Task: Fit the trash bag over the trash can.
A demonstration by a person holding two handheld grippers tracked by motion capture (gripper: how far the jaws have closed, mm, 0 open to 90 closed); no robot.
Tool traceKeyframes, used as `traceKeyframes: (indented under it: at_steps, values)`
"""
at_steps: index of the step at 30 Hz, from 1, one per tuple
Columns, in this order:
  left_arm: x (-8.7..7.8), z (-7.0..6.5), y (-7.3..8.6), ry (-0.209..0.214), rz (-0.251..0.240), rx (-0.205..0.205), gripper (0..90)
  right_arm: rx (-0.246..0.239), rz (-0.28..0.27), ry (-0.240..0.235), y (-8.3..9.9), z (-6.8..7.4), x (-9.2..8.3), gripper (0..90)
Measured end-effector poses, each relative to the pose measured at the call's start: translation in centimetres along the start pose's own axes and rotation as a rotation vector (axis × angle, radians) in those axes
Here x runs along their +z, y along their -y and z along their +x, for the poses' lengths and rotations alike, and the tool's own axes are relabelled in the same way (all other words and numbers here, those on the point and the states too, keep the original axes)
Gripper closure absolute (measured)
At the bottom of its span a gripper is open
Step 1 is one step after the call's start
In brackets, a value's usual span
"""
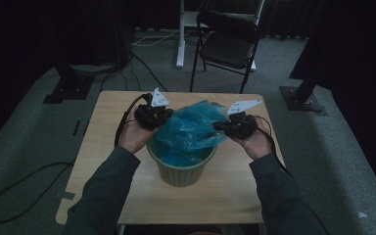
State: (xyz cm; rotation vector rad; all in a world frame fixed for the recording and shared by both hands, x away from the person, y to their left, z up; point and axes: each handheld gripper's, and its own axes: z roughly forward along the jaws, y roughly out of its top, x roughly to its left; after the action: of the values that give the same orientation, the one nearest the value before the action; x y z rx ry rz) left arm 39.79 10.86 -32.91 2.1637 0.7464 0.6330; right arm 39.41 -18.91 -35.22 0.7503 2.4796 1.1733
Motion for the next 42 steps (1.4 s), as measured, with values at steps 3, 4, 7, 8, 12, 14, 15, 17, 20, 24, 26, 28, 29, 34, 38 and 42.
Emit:
traceKeyframes:
  at_steps: [3,4,7,8,12,14,15,17,20,24,26,28,29,34,38,42]
  values:
    - [0.0,0.5,0.3,-0.008,0.004,-0.015,89.6,0.002,0.001,0.001,0.0,-0.1,-0.1,90.0]
    - [0.0,0.7,0.4,-0.012,0.006,-0.021,89.6,0.002,0.002,0.001,0.0,-0.1,-0.1,90.0]
    - [-0.1,1.1,0.6,-0.019,0.009,-0.031,89.6,0.002,0.002,0.003,0.0,-0.2,-0.1,90.0]
    - [-0.1,1.3,0.7,-0.022,0.008,-0.039,89.6,0.003,0.002,0.003,0.0,-0.2,-0.1,90.0]
    - [-0.1,1.9,1.1,-0.031,0.014,-0.056,89.6,0.006,0.006,0.005,0.1,-0.3,0.0,90.0]
    - [0.0,2.2,1.3,-0.037,0.017,-0.065,89.6,0.007,0.006,0.005,0.1,-0.4,0.0,90.0]
    - [0.0,2.4,1.5,-0.038,0.019,-0.072,89.6,0.008,0.007,0.006,0.1,-0.4,0.0,90.0]
    - [0.1,2.7,1.8,-0.042,0.024,-0.082,89.6,0.01,0.01,0.006,0.2,-0.5,0.0,90.0]
    - [0.2,3.2,2.2,-0.045,0.034,-0.098,89.6,0.011,0.009,0.007,0.2,-0.6,0.0,90.0]
    - [0.2,3.5,2.6,-0.045,0.036,-0.113,89.6,0.016,0.005,0.006,0.1,-0.6,0.0,90.0]
    - [0.2,3.5,2.6,-0.043,0.033,-0.109,89.6,0.018,-0.004,0.006,-0.1,-0.6,0.0,88.7]
    - [0.2,3.4,2.6,-0.043,0.033,-0.108,89.6,0.019,-0.005,0.008,-0.2,-0.6,0.1,87.4]
    - [0.3,3.4,2.6,-0.043,0.032,-0.108,89.6,0.018,-0.01,0.011,-0.4,-0.6,0.1,84.3]
    - [0.3,3.2,2.5,-0.039,0.029,-0.104,89.6,0.027,-0.022,0.038,-0.6,-0.7,0.2,75.7]
    - [0.1,3.1,2.5,-0.035,0.024,-0.101,89.6,0.042,-0.038,0.046,-0.4,-1.0,0.0,71.0]
    - [-0.1,2.6,2.2,-0.026,0.011,-0.089,89.4,0.031,-0.078,0.035,-0.4,-0.7,-0.6,68.4]
